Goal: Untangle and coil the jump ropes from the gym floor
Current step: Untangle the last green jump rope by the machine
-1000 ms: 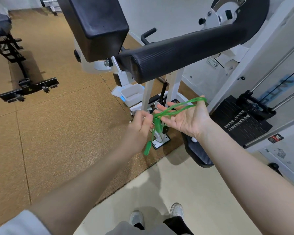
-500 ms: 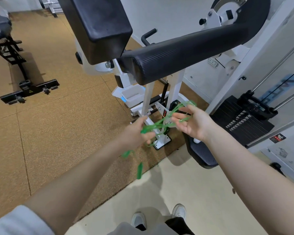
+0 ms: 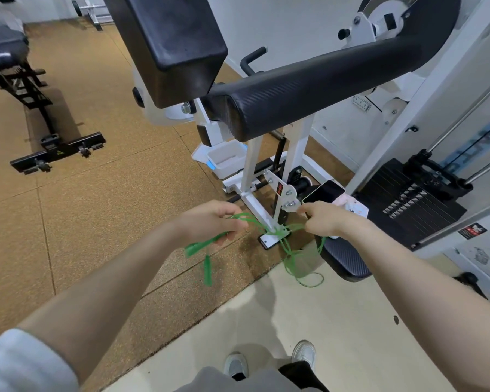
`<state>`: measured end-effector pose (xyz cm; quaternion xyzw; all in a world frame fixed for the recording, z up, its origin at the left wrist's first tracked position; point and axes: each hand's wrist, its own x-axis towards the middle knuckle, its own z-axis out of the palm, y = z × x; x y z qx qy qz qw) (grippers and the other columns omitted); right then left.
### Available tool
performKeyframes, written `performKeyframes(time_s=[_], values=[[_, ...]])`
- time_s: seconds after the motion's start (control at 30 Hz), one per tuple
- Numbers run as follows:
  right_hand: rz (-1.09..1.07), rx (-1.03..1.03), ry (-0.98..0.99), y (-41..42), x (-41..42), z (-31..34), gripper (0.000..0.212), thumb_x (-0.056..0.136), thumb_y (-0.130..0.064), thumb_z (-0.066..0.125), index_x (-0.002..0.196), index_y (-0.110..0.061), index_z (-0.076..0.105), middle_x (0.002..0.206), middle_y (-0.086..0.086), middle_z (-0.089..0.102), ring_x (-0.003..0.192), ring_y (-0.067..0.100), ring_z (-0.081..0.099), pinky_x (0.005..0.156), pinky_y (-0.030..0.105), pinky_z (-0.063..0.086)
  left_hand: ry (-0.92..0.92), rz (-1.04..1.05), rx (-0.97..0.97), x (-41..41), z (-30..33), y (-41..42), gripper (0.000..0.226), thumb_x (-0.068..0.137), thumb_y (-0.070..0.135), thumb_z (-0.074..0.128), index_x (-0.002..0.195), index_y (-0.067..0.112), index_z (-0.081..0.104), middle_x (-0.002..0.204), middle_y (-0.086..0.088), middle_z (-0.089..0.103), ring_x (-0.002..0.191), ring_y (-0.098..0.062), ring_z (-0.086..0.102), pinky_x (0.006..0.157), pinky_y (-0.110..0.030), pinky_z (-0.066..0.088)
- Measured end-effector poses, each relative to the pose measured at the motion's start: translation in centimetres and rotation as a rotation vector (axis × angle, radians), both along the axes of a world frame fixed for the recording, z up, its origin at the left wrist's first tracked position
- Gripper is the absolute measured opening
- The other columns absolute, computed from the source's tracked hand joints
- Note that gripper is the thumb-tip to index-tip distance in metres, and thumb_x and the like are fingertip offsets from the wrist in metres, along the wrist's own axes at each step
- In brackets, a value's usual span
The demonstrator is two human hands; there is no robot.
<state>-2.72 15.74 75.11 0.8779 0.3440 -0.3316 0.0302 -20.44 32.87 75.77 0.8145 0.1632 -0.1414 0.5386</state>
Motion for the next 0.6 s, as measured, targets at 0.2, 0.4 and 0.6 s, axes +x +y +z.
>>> performKeyframes(time_s=[0.2, 0.4, 0.6], values=[[-0.043, 0.691, 0.448, 2.8, -4.5, 2.8, 0.029, 0.098, -0.018, 0.045, 0.12, -0.008, 0.06, 0.121, 0.008, 0.062, 0.112, 0.019, 0.057, 0.098, 0.029, 0.043, -0.062, -0.014, -0.131, 0.7, 1.2, -1.2, 0.027, 0.098, 0.027, 0.044, 0.081, 0.017, 0.063, 0.068, -0.003, 0.056, 0.062, -0.017, 0.048, 0.068, -0.03, 0.046], [0.091, 0.647, 0.428, 2.5, -4.4, 2.6, 0.015, 0.091, -0.017, 0.059, 0.085, -0.005, 0.066, 0.069, 0.001, 0.058, 0.065, 0.012, 0.049, 0.065, 0.023, 0.041, -0.048, -0.021, -0.026, 0.3, 1.2, -1.3, 0.031, 0.098, 0.033, 0.042, 0.08, 0.018, 0.063, 0.064, 0.007, 0.057, 0.054, -0.005, 0.049, 0.059, -0.018, 0.043], [-0.008, 0.729, 0.149, 1.8, -3.5, 2.4, 0.03, 0.098, -0.024, 0.04, 0.078, -0.005, 0.053, 0.074, 0.005, 0.048, 0.069, 0.016, 0.044, 0.069, 0.033, 0.038, -0.073, 0.111, 0.248, -0.6, -0.1, 0.3, 0.028, 0.091, 0.038, 0.054, 0.071, 0.018, 0.056, 0.062, 0.005, 0.047, 0.052, -0.009, 0.038, 0.055, -0.027, 0.034]])
